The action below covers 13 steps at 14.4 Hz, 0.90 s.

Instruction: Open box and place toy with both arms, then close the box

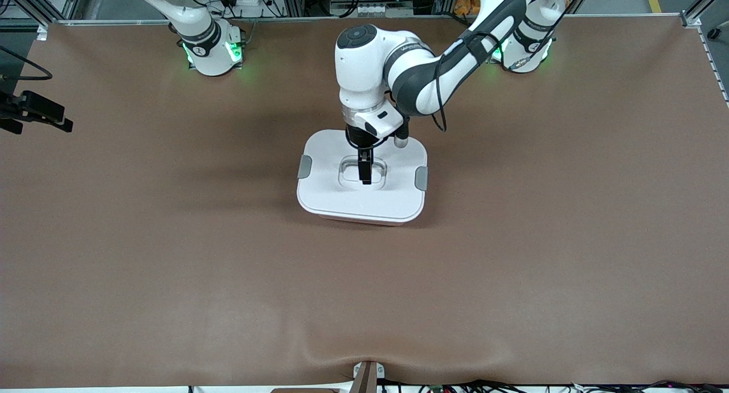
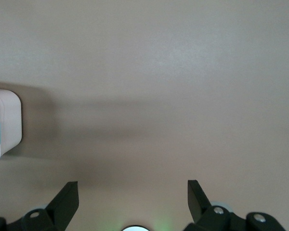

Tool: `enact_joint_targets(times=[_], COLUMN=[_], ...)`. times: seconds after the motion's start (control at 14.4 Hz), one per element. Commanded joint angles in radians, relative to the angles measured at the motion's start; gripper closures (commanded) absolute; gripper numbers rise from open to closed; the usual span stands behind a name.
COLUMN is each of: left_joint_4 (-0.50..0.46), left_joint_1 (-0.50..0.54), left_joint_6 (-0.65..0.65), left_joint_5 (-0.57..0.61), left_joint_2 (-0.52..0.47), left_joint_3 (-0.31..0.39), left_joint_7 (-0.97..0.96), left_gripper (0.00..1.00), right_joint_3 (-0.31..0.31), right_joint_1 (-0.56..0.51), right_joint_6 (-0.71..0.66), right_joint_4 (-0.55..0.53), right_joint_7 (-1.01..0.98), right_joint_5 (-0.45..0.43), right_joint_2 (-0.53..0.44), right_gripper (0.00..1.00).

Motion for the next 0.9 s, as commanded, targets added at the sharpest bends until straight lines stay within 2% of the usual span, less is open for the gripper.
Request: enact_joint_targets(times=[0.0,0.56,0.83], left_joint_4=[0.013,0.013,0.017], left_joint_1=[0.003,0.167,0.257], left_joint_6=[-0.058,-0.137,-0.217], left_joint_5=[-0.034,-0.266,-0.324], left_joint_2=[-0.044,-0.201,-0.256], left_joint_3=[-0.007,-0.01,-0.01], left_joint_7=[-0.106,0.401,0.71], left_gripper=[0.0,0.0,0.0], right_joint_3=[0.013,0.013,0.013], right_joint_1=[-0.021,-0.035,-0.035], right_joint_6=[-0.009,-0.007,-0.007], right_joint_4=[0.007,0.007,0.007], right_joint_7=[0.003,0.003,0.003], right_joint_5=[0.001,0.001,0.002], right_joint_2=[-0.002,0.0,0.0], right_gripper=[0.0,0.0,0.0])
